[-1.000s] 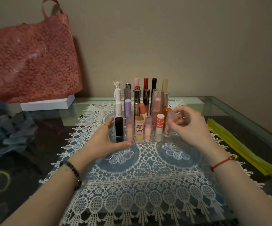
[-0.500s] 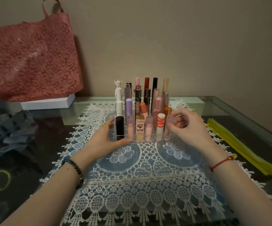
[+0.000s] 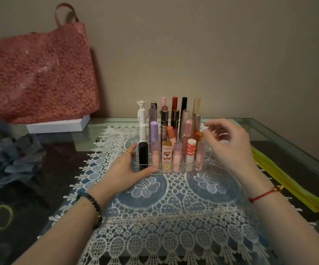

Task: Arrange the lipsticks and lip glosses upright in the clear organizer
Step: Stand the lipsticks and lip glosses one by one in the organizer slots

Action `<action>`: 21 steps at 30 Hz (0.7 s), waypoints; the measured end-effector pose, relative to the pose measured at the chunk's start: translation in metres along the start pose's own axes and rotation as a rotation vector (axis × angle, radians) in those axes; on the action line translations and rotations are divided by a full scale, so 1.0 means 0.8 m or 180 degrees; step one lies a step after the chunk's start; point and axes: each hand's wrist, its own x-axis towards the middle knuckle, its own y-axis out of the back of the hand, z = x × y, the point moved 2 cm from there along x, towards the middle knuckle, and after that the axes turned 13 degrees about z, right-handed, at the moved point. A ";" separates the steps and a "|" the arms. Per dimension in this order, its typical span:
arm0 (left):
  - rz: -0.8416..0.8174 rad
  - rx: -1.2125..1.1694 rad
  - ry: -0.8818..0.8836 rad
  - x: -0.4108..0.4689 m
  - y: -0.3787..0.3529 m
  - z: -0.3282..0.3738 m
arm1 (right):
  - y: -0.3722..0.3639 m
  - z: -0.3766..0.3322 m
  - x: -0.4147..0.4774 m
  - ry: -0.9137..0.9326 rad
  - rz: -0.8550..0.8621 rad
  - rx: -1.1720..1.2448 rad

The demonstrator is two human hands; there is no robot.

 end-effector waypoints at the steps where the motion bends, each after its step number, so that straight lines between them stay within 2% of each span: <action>1: -0.0005 -0.0023 0.0022 0.000 -0.001 -0.001 | -0.004 -0.008 0.003 0.0119 -0.0095 -0.0041; 5: 0.0021 -0.0028 0.0044 0.002 -0.003 -0.003 | -0.029 -0.036 0.021 0.0923 -0.0602 -0.0517; 10: 0.0010 -0.0013 0.0051 0.001 -0.003 -0.002 | -0.058 -0.052 0.036 0.1869 -0.1086 -0.1481; 14: 0.0023 0.0008 -0.0005 0.001 0.000 -0.003 | -0.065 -0.051 0.036 0.2017 -0.1207 -0.1854; 21: 0.0007 0.0039 -0.0049 0.002 -0.002 -0.004 | -0.064 -0.045 0.035 0.2054 -0.1254 -0.1971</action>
